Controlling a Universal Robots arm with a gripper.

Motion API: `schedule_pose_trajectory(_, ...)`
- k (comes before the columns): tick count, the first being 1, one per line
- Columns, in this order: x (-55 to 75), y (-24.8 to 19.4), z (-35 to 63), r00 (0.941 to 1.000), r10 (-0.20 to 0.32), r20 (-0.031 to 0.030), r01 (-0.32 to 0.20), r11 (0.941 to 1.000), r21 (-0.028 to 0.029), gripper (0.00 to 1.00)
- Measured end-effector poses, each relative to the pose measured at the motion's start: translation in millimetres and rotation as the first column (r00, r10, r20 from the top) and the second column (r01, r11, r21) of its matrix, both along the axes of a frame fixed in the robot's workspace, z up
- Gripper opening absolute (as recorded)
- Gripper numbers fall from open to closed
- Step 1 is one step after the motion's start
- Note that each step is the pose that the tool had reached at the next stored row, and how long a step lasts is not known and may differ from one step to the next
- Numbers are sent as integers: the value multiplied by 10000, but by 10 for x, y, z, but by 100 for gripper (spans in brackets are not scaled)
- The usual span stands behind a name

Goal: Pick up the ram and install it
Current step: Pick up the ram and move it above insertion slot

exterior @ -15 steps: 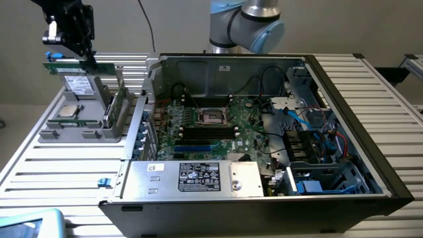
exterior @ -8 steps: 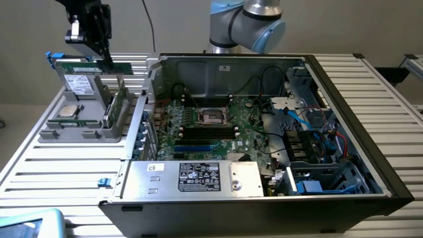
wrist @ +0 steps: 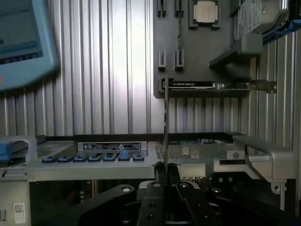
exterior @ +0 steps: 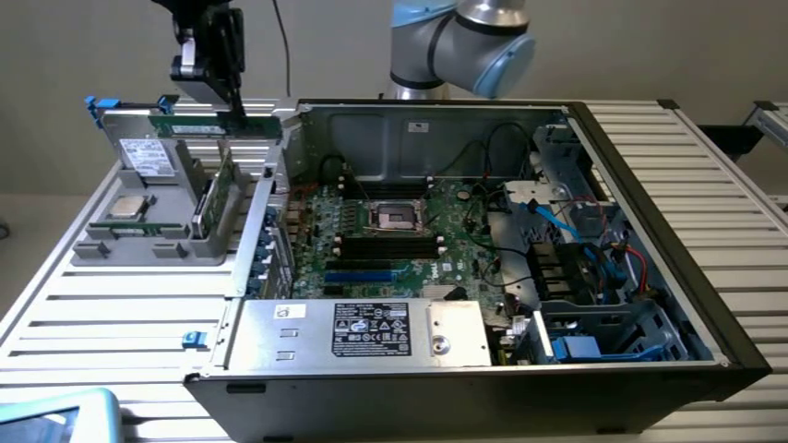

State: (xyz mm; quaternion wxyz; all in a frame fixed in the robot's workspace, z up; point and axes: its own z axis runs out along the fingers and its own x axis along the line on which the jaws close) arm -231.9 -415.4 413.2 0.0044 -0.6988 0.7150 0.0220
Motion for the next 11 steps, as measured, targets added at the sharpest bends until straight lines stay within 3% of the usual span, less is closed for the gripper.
schedule_pose_trajectory(11, 503, 0, 0, 10000, 1, -1, -1, 10000, 0, 13)
